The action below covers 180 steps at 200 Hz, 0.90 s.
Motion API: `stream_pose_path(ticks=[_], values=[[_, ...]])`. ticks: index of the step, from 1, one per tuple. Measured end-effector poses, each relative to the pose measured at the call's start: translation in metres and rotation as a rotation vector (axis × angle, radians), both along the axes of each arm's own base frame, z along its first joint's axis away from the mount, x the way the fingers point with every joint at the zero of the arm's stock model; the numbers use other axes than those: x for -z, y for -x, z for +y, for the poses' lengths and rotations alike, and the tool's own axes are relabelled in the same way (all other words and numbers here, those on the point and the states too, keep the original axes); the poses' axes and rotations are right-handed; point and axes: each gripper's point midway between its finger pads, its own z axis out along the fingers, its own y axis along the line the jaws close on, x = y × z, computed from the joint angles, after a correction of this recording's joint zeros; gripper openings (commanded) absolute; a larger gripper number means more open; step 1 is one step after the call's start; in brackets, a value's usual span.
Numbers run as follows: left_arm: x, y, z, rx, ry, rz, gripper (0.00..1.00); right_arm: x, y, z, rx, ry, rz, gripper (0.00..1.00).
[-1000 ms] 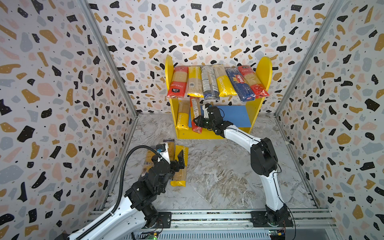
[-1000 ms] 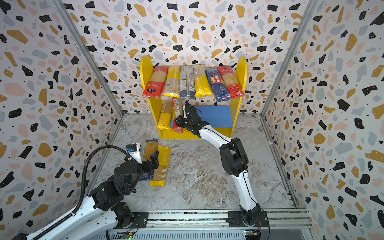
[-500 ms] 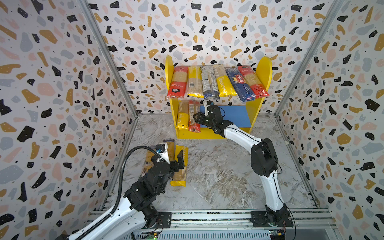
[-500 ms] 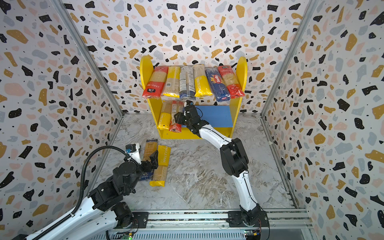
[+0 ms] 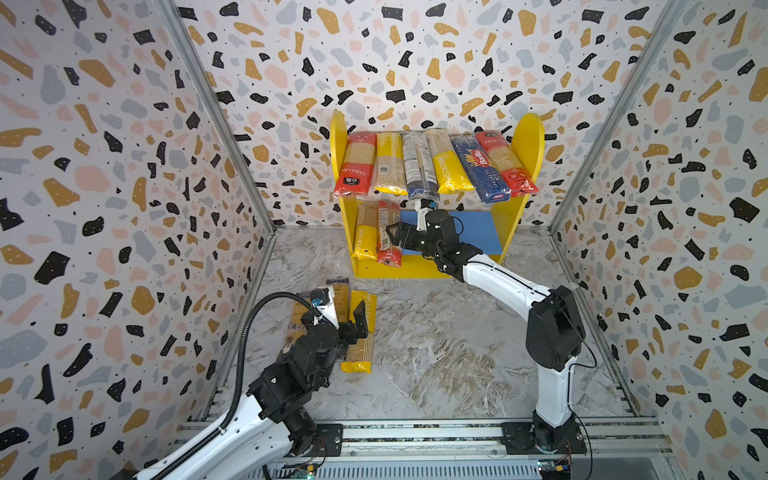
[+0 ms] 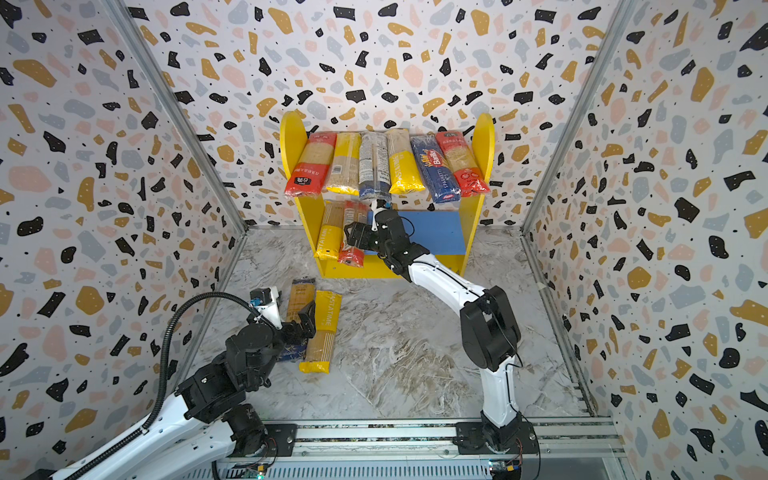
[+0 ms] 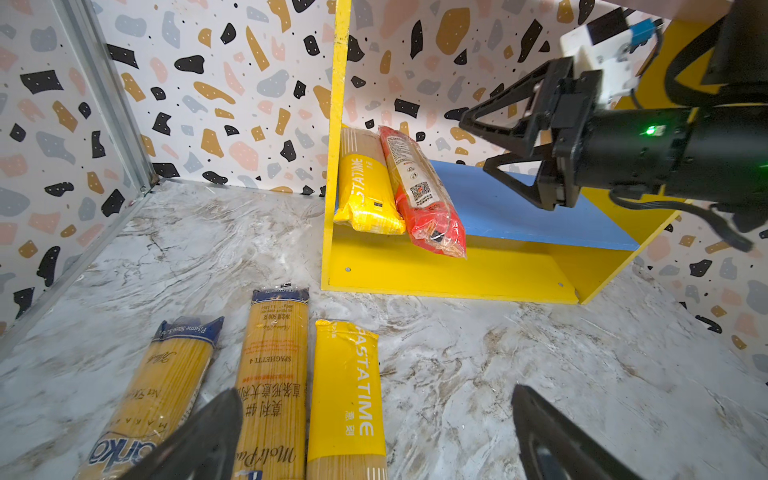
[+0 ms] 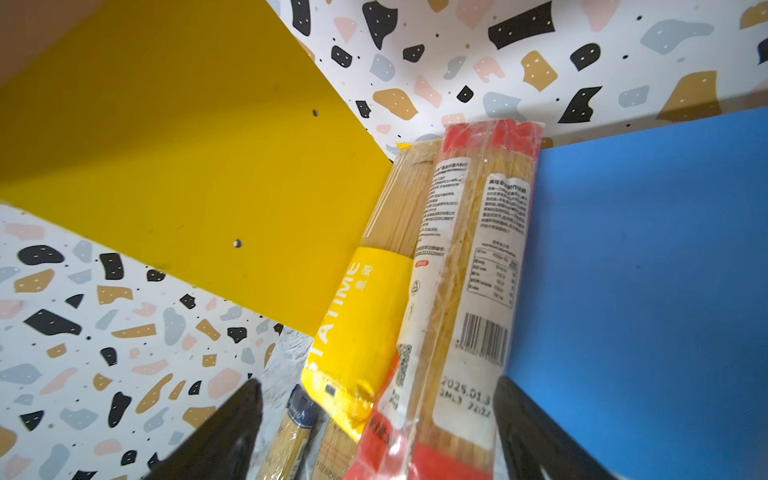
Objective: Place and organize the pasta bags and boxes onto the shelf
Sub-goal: 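Set the red-topped pack beside the PASTATIME pack and open the right gripper, then withdraw the right gripper while the left lowers over the other PASTATIME pack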
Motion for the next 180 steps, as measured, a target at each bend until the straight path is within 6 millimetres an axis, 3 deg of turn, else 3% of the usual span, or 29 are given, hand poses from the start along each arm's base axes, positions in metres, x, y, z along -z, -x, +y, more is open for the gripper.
stream_pose_path(ticks=[25, 59, 87, 122, 142, 180], values=[[0.003, 0.000, 0.005, -0.032, 0.011, 0.013, 1.00, 0.002, 0.017, -0.005, -0.012, 0.006, 0.008, 0.88], [0.013, 0.001, 0.009, -0.066, 0.018, 0.049, 1.00, 0.033, 0.052, -0.012, -0.035, 0.068, 0.071, 0.88], [0.023, 0.000, 0.009, -0.086, 0.036, 0.086, 1.00, 0.053, 0.099, -0.015, -0.088, 0.138, 0.108, 0.89], [0.041, 0.002, 0.014, -0.124, 0.060, 0.128, 1.00, 0.055, 0.161, -0.016, -0.143, 0.207, 0.094, 0.90], [0.042, 0.004, 0.017, -0.134, 0.086, 0.129, 1.00, 0.061, 0.192, -0.010, -0.179, 0.233, 0.092, 0.90], [0.043, 0.007, 0.020, -0.144, 0.107, 0.141, 0.99, 0.115, 0.235, -0.006, -0.233, 0.328, 0.171, 0.90]])
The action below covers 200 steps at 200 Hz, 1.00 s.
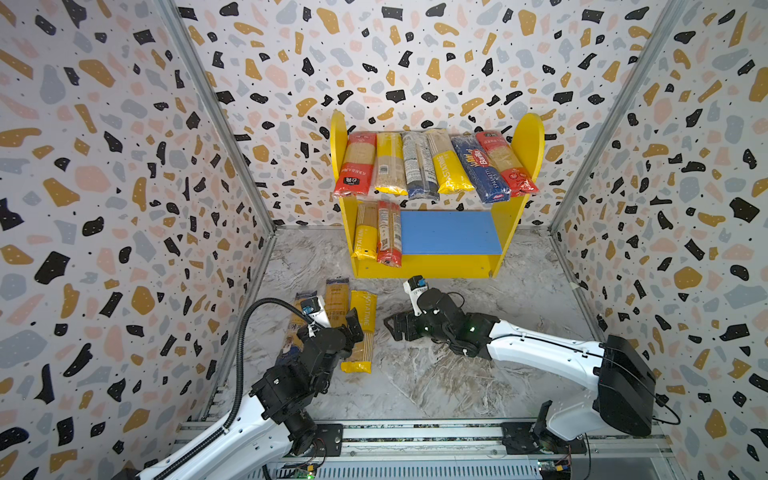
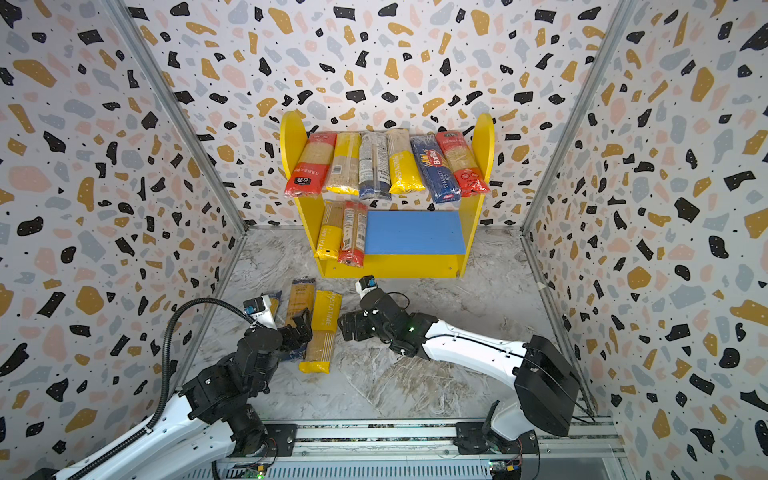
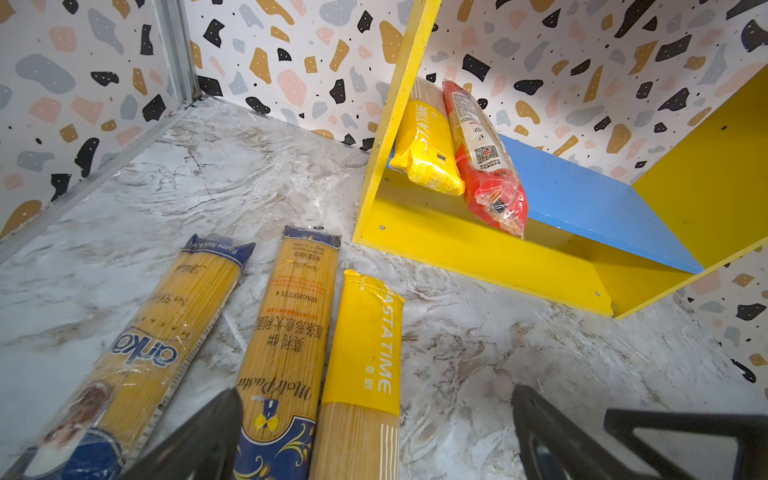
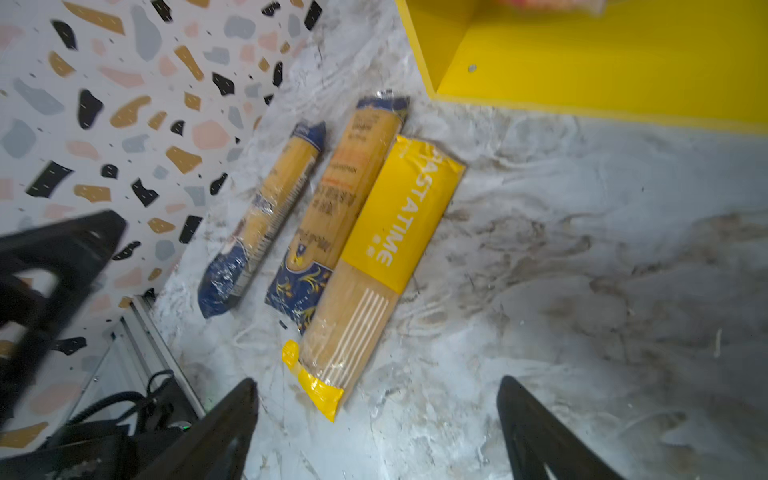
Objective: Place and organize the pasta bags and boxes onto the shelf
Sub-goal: 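Withdraw the right gripper while the left lowers over the other PASTATIME pack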
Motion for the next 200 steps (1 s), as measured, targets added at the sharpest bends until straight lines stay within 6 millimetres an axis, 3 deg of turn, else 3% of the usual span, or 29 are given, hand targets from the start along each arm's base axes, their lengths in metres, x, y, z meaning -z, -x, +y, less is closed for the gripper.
stream_pose_path(ticks=[24, 51, 99, 122, 161, 200], values=[[0.007, 0.002, -0.001, 0.003, 0.003, 0.030, 1.00, 0.019, 0.012, -0.004, 0.003, 0.048, 0.020, 0.91], [0.023, 0.004, -0.007, 0.023, 0.030, 0.067, 1.00, 0.017, 0.019, -0.018, 0.021, 0.052, 0.007, 0.91], [0.112, 0.018, -0.017, 0.058, 0.003, 0.245, 0.99, -0.013, 0.025, -0.064, 0.097, 0.015, -0.062, 0.92], [0.140, 0.028, -0.023, 0.081, -0.003, 0.296, 1.00, -0.020, 0.025, -0.085, 0.128, 0.010, -0.078, 0.92], [0.154, 0.031, -0.040, 0.112, -0.003, 0.326, 0.99, -0.020, 0.026, -0.113, 0.172, 0.012, -0.086, 0.92], [0.162, 0.030, -0.043, 0.104, -0.022, 0.339, 1.00, -0.018, 0.028, -0.124, 0.185, 0.011, -0.086, 0.92]])
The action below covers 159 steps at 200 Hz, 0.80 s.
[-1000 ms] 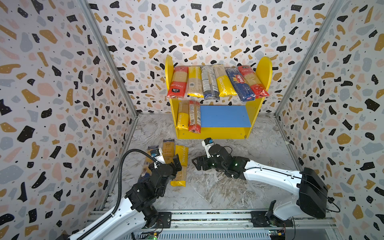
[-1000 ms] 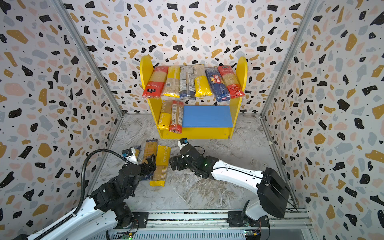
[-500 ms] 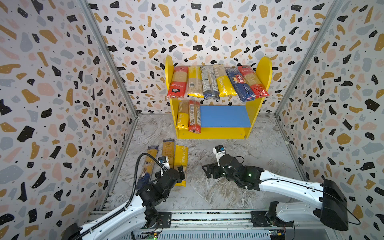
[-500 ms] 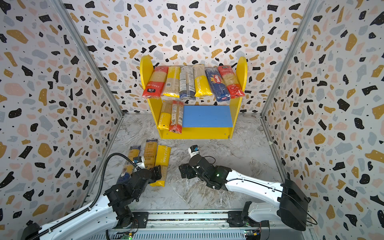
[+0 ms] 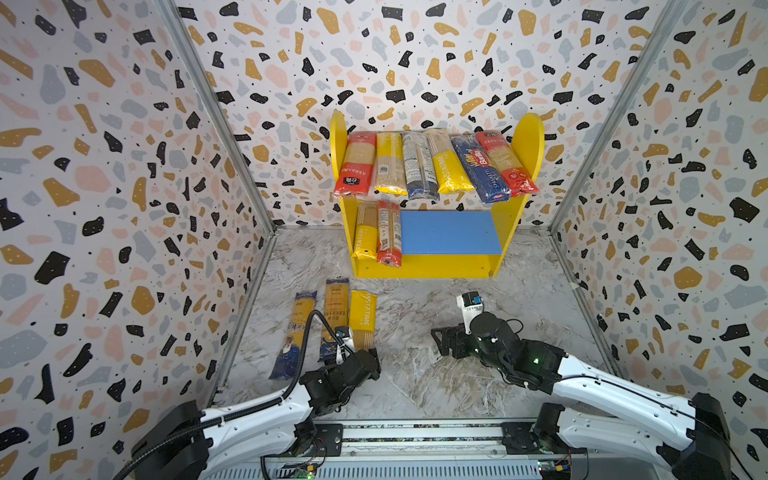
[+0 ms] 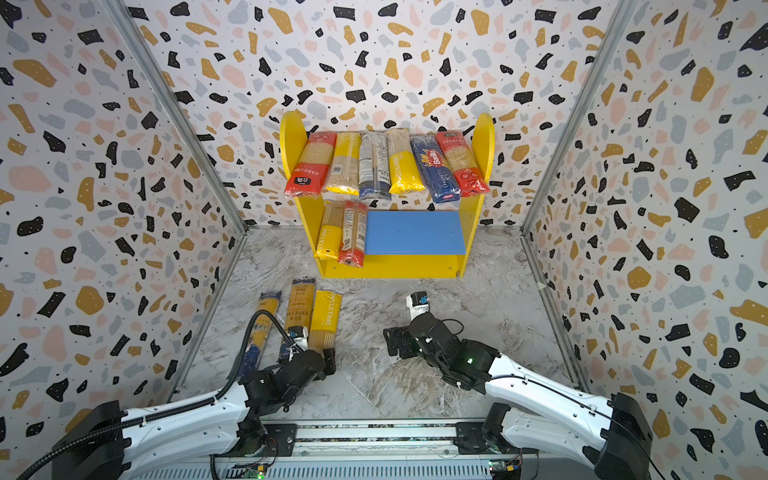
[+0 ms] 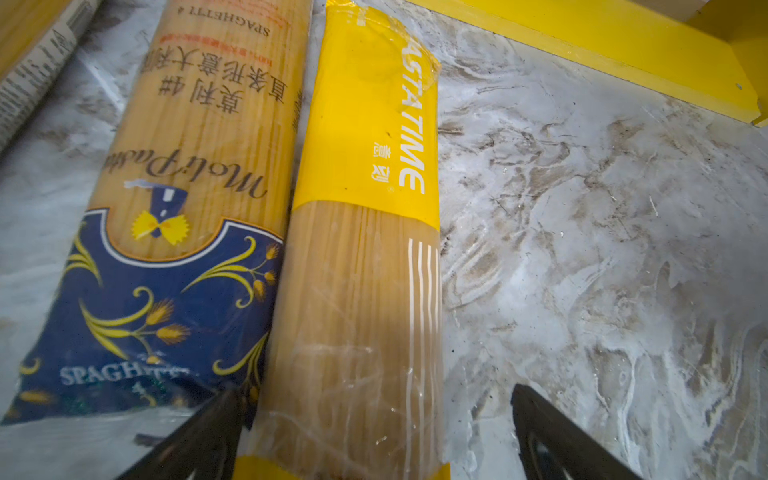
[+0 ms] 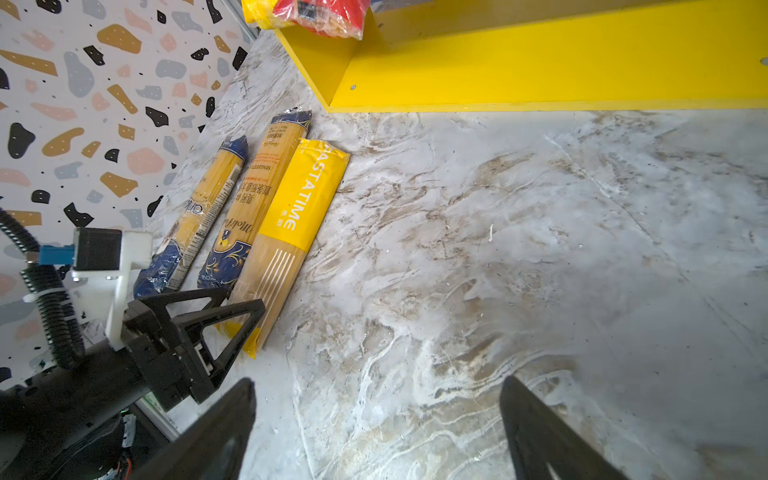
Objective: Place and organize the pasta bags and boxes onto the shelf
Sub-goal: 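Withdraw the right gripper while the left lowers over the other PASTATIME pack, then close the left gripper on the end of the PASTATIME pack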
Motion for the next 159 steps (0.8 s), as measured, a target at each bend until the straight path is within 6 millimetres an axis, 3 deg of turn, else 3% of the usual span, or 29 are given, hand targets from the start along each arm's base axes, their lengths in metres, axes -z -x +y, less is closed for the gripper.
stream_pose_path(ticks=[37, 88, 159], values=[[0.003, -0.004, -0.004, -0.006, -0.030, 0.016, 0.99, 0.002, 0.003, -0.007, 0.004, 0.003, 0.002, 0.92], [0.015, -0.011, -0.023, 0.034, -0.077, 0.069, 1.00, -0.001, 0.005, -0.019, 0.019, -0.012, -0.006, 0.92], [-0.005, -0.024, -0.064, 0.100, -0.023, 0.046, 1.00, -0.004, 0.001, -0.035, 0.055, -0.017, -0.013, 0.92]])
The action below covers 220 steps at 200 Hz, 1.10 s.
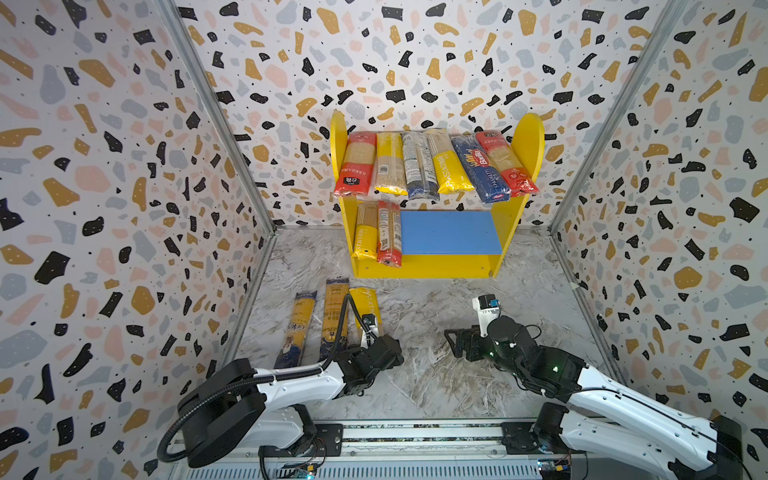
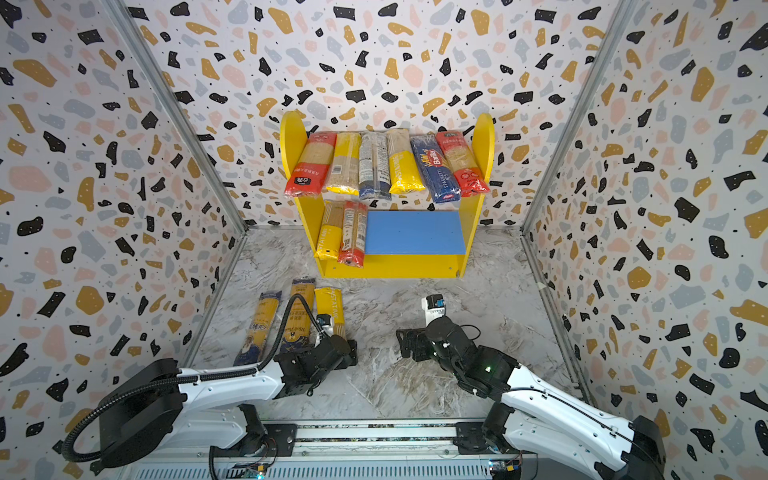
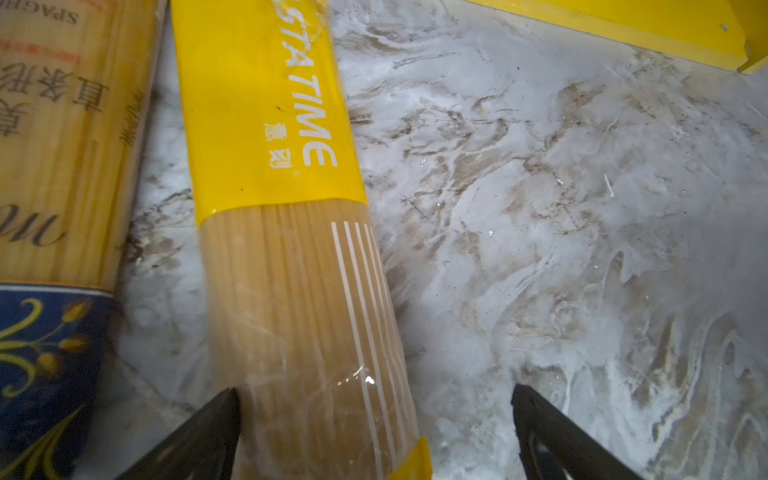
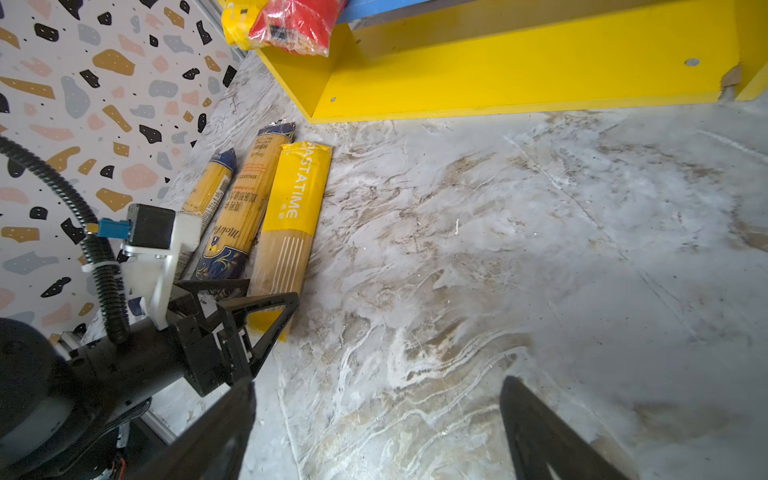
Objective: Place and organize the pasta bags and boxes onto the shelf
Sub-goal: 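Close the left gripper on the end of the PASTATIME pack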
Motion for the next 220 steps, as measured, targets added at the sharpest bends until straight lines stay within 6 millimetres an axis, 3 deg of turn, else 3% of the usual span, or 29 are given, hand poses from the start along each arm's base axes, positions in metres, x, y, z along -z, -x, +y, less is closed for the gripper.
stream_pose_path(ticks=[42, 66, 122, 162, 220], values=[[-0.020, -0.004, 0.009, -0.043, -0.017, -0.054, 0.99, 0.001, -0.003, -0.006, 0.008, 0.013, 0.000, 0.92], [-0.021, -0.007, 0.016, -0.076, -0.040, -0.073, 1.00, 0.001, -0.004, -0.006, 0.003, 0.015, -0.001, 0.92], [0.008, -0.010, 0.019, -0.096, -0.145, -0.033, 1.00, 0.003, -0.005, -0.010, 0.001, 0.029, 0.002, 0.92], [0.028, -0.011, 0.021, -0.107, -0.196, -0.013, 0.99, -0.007, -0.005, -0.019, 0.017, 0.008, -0.025, 0.92], [0.036, -0.019, 0.020, -0.143, -0.175, -0.023, 1.00, -0.008, -0.006, -0.028, 0.035, 0.014, -0.024, 0.92]])
